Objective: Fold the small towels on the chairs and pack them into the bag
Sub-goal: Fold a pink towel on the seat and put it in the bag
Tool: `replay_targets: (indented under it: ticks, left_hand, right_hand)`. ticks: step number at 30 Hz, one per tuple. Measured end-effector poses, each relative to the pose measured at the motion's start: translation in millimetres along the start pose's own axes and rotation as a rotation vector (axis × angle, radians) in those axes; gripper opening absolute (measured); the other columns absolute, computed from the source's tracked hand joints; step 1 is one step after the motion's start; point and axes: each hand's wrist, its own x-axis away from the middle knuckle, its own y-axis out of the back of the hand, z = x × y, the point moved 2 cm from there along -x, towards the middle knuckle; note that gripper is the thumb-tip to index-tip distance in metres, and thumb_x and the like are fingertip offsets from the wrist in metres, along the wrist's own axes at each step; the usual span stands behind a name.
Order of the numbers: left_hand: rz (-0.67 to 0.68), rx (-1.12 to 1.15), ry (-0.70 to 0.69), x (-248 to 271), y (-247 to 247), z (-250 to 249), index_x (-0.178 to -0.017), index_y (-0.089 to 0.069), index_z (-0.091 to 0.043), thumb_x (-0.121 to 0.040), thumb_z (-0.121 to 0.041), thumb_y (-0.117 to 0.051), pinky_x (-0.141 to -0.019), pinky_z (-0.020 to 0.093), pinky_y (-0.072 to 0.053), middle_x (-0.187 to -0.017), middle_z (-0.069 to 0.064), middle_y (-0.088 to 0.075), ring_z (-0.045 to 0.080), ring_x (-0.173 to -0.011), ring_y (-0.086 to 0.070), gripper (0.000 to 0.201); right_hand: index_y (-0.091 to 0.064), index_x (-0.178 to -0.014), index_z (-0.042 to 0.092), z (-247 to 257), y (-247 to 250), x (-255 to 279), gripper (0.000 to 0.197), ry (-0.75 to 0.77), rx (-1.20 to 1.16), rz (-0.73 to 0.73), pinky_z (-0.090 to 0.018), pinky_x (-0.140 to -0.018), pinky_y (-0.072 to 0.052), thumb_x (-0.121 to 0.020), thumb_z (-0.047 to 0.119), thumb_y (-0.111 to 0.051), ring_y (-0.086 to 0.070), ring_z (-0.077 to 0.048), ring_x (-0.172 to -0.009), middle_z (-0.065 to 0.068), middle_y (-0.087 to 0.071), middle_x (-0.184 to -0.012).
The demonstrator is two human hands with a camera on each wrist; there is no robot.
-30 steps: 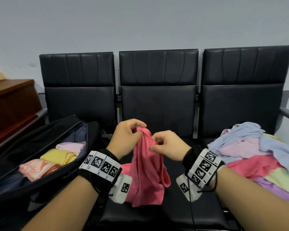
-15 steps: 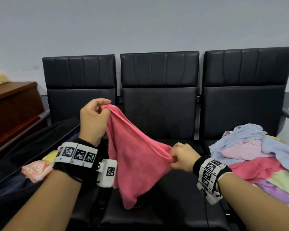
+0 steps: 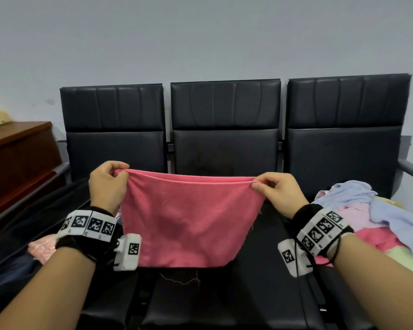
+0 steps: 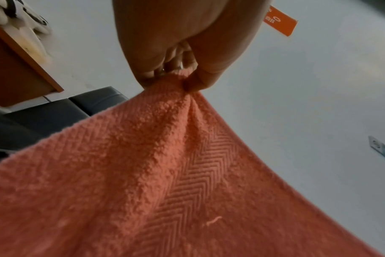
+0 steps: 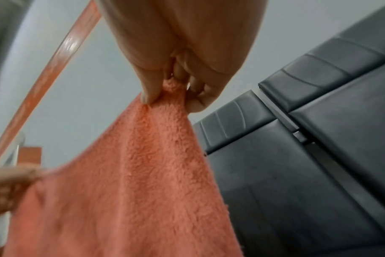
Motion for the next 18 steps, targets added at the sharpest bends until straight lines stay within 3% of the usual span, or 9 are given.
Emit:
replay_targets:
  ticks: [3,8,11,14,18]
  left_hand:
    - [0.004,-0.007,0.020,0,0,2,-0.087,-0.071,-0.019,-0.082,0.000,-0.056,-0.075,0.030,-0.052,-0.083,0.004,-0.071,0.018,-0.078,-0.064,0.025]
    - [0.006,0.011,0.030,2,2,2,-0.083,-0.070,-0.021,-0.083,0.000,-0.055,-0.065,0.026,-0.048,-0.079,0.003,-0.070,0.014,-0.071,-0.060,0.025]
    - [0.001,0.019,0.016,2,5,1,-0.083,-0.071,-0.019,-0.082,0.001,-0.054,-0.067,0.029,-0.048,-0.078,0.004,-0.069,0.016,-0.072,-0.059,0.026]
    - [0.019,0.027,0.005,3,7,-1,-0.079,-0.070,-0.020,-0.083,0.002,-0.053,-0.067,0.028,-0.047,-0.078,0.001,-0.068,0.014,-0.072,-0.059,0.028]
    - [0.029,0.032,-0.018,8,9,-4,-0.074,-0.070,-0.021,-0.084,-0.001,-0.054,-0.057,0.020,-0.045,-0.072,-0.005,-0.067,0.001,-0.060,-0.056,0.028]
  right_hand:
    - [-0.075,-0.085,0.017,13,6,-4,0.008,0.031,-0.045,-0.074,-0.021,-0.075,-0.050,-0.086,0.009,-0.074,-0.066,-0.015,-0.081,0.000,-0.073,-0.085]
    - [-0.073,-0.080,0.010,25,10,-8,0.005,0.077,0.040,-0.144,-0.012,-0.074,-0.043,-0.083,0.006,-0.074,-0.057,-0.011,-0.079,0.001,-0.060,-0.094]
    - [-0.072,-0.076,0.008,25,15,-7,0.008,0.049,0.027,-0.094,-0.015,-0.078,-0.047,-0.082,0.003,-0.075,-0.064,-0.012,-0.086,0.005,-0.068,-0.101]
    - [-0.075,-0.074,0.014,22,21,-3,0.012,-0.032,-0.043,-0.063,-0.023,-0.070,-0.054,-0.079,0.004,-0.078,-0.068,-0.010,-0.075,0.001,-0.074,-0.082]
    - [-0.077,-0.073,0.014,17,32,2,0.009,-0.075,-0.165,-0.114,-0.018,-0.054,-0.052,-0.076,0.008,-0.083,-0.063,-0.006,-0.057,-0.001,-0.073,-0.069]
